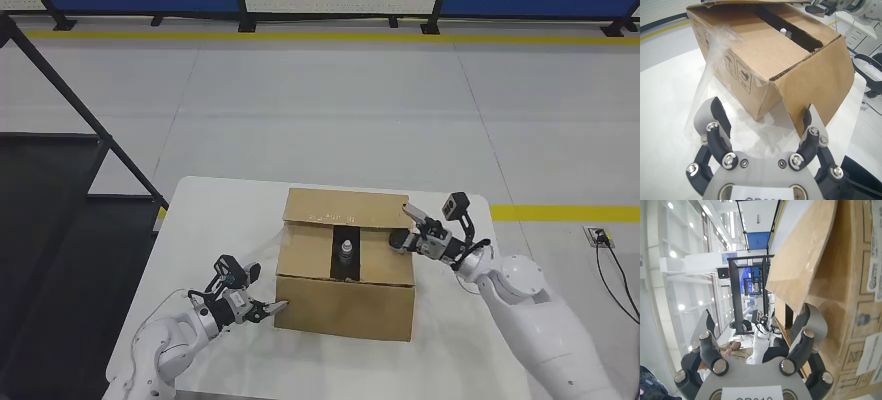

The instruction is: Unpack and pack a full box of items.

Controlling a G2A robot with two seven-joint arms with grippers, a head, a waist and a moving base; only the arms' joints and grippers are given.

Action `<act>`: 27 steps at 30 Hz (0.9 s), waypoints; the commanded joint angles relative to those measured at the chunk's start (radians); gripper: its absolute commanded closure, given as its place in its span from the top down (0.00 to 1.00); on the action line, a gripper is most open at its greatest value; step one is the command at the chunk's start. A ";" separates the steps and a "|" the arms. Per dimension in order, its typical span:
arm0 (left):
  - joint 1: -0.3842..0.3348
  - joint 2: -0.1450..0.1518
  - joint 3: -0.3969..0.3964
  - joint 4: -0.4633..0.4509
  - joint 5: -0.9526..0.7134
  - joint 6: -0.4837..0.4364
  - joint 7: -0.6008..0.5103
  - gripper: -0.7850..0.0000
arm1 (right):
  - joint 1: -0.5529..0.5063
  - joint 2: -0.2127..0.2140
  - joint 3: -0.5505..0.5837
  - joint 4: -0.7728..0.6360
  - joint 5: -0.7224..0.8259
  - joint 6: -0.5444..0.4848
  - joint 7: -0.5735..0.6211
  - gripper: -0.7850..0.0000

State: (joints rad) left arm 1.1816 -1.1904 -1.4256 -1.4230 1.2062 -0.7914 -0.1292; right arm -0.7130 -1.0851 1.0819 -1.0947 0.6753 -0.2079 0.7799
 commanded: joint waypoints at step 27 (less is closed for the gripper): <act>0.000 0.000 0.000 0.000 0.000 0.000 0.000 1.00 | 0.249 -0.121 -0.158 0.223 -0.085 -0.124 -0.353 1.00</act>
State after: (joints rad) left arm 1.1816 -1.1904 -1.4256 -1.4230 1.2062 -0.7914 -0.1292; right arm -0.4639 -1.2065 0.9242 -0.8721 0.5902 -0.3316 0.4273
